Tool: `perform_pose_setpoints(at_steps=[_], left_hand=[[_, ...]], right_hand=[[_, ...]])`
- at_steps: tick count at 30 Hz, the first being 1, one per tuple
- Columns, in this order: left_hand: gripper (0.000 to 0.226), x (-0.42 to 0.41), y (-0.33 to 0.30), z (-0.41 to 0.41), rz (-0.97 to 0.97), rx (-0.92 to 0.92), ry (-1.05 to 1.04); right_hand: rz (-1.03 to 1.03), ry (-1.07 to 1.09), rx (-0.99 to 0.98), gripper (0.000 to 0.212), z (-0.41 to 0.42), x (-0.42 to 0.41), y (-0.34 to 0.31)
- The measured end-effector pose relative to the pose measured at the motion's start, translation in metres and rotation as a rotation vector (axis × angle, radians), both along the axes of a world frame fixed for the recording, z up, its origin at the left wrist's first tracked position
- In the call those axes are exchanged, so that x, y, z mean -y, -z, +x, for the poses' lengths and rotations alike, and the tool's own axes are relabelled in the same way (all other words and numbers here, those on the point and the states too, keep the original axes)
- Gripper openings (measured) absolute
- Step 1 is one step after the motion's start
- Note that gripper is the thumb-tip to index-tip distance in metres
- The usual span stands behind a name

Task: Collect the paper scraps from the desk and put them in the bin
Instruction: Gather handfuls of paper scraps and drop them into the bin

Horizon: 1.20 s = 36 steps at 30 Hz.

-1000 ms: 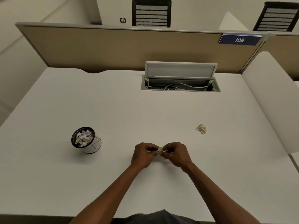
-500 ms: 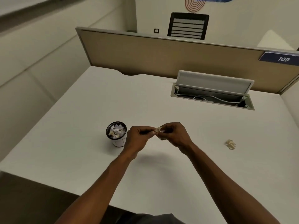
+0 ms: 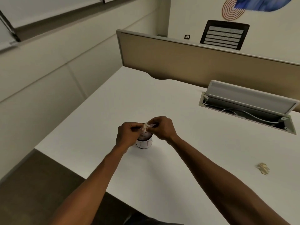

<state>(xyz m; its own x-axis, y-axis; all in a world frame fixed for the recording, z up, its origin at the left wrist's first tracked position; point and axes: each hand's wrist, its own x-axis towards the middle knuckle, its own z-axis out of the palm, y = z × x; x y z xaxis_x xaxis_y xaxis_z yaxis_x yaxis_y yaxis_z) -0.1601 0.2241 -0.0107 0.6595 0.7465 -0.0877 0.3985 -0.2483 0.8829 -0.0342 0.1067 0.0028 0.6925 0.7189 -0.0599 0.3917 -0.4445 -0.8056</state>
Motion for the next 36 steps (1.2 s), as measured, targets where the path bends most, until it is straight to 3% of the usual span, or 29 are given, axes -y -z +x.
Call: perform_pose_setpoints(at_steps=[5, 9, 13, 16, 20, 25, 28, 32, 36], left_hand=[[0.027, -0.004, 0.019, -0.006, 0.136, -0.045, 0.007], [0.025, 0.002, 0.024, -0.012, 0.325, 0.079, 0.010], [0.041, 0.000, 0.031, -0.016, 0.491, 0.057, 0.209], [0.060, -0.002, 0.042, -0.019, 0.586, -0.067, 0.455], [0.072, -0.002, 0.060, -0.027, 0.743, -0.216, 0.577], [0.070, -0.001, 0.059, -0.025, 0.827, -0.284, 0.566], [0.067, 0.005, 0.048, -0.020, 0.789, -0.221, 0.515], [0.057, 0.016, 0.040, -0.018, 0.723, -0.073, 0.379], [0.058, 0.042, 0.040, -0.017, 0.689, 0.017, 0.330]], right_hand=[[-0.044, -0.033, 0.086, 0.039, -0.010, -0.008, 0.008], [0.021, -0.027, 0.186, 0.036, -0.014, 0.000, 0.010], [0.036, -0.138, 0.424, 0.036, -0.020, 0.018, 0.020], [-0.106, -0.341, 0.545, 0.058, -0.028, 0.029, 0.036], [-0.350, -0.468, 0.641, 0.080, -0.031, 0.033, 0.053], [-0.380, -0.463, 0.582, 0.083, -0.031, 0.026, 0.050], [-0.196, -0.414, 0.555, 0.072, -0.031, 0.029, 0.043], [0.019, -0.172, 0.426, 0.054, -0.036, 0.062, 0.044], [-0.049, 0.073, 0.285, 0.048, -0.041, 0.122, 0.066]])
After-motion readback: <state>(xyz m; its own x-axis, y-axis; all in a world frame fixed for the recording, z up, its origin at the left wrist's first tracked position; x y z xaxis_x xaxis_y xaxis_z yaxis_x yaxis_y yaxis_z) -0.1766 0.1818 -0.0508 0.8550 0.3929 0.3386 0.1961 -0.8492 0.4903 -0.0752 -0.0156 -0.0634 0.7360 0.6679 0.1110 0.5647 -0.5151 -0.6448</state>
